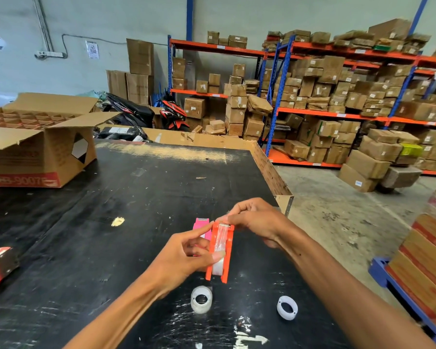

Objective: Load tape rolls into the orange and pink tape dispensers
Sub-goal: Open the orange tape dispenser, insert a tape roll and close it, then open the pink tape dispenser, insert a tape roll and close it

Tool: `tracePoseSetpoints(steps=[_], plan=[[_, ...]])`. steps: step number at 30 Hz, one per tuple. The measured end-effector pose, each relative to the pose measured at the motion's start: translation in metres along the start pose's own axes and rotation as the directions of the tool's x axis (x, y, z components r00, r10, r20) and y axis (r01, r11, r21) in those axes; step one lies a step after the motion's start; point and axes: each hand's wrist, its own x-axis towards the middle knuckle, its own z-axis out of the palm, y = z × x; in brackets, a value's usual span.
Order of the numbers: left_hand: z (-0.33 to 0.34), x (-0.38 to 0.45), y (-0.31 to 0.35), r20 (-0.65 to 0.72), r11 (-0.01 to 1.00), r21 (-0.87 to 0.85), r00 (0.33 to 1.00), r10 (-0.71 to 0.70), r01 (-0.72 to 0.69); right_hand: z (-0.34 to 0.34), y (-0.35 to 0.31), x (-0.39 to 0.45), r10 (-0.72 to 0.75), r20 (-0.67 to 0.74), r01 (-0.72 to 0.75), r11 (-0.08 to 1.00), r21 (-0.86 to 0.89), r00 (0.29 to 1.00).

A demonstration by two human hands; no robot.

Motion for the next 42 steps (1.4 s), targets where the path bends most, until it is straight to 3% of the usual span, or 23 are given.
tracePoseSetpoints(steps=[4, 8, 13, 20, 29, 34, 38, 42], plan=[[0.012, 0.011, -0.003, -0.007, 0.986, -0.100, 0.990, -0.137, 0.136, -0.010, 0.020, 0.004, 0.050, -0.028, -0.047, 0.996, 0.079, 0.998], [0.025, 0.039, -0.007, -0.078, 0.962, -0.136, 0.965, -0.250, 0.238, -0.016, 0.054, 0.004, 0.066, -0.269, -0.041, 0.995, 0.096, 0.961], [0.051, 0.079, -0.022, -0.203, 0.958, -0.051, 0.936, -0.286, 0.282, -0.010, 0.085, 0.003, 0.075, -0.238, -0.035, 0.985, 0.169, 0.968], [0.073, 0.114, -0.048, -0.325, 0.913, 0.254, 0.917, -0.230, 0.319, -0.013, 0.105, 0.030, 0.134, -0.336, -0.100, 0.988, 0.116, 0.932], [0.072, 0.123, -0.058, -0.323, 0.894, 0.356, 0.933, -0.156, 0.273, -0.015, 0.123, 0.044, 0.186, -0.325, -0.146, 0.979, 0.143, 0.927], [0.073, 0.117, -0.052, -0.268, 0.888, 0.396, 0.954, -0.132, 0.234, -0.019, 0.124, 0.044, 0.204, -0.253, -0.167, 0.973, 0.159, 0.946], [0.065, 0.111, -0.044, -0.204, 0.858, 0.494, 0.978, -0.042, 0.140, -0.028, 0.117, 0.049, 0.109, -0.393, -0.122, 0.993, -0.008, 0.913], [0.031, 0.104, -0.026, -0.282, 0.824, 0.557, 0.957, 0.075, 0.100, -0.026, 0.088, 0.061, -0.058, -0.450, -0.007, 0.990, -0.142, 0.891]])
